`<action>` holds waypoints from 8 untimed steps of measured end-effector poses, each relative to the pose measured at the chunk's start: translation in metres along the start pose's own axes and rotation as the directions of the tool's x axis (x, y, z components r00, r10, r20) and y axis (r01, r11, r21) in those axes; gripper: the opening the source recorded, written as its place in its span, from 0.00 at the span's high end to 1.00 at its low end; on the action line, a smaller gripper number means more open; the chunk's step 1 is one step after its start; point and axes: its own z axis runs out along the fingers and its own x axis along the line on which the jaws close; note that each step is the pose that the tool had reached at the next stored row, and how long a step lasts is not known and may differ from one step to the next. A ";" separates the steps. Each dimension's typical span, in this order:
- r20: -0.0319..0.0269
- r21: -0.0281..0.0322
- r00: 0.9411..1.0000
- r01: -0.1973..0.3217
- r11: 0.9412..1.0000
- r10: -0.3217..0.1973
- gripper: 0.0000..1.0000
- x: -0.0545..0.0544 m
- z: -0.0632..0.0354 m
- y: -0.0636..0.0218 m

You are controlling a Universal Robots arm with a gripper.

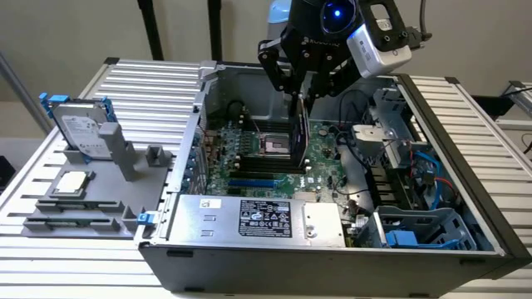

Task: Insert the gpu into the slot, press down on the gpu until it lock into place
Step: 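Insert the gpu into the slot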

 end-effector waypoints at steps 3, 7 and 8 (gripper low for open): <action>0.000 0.000 1.000 0.000 1.000 0.000 0.74 0.000 0.0001 0.0011; 0.000 0.000 1.000 0.000 1.000 0.000 0.74 0.000 0.0004 0.0048; 0.000 0.000 1.000 0.000 1.000 0.000 0.74 0.000 0.0005 0.0067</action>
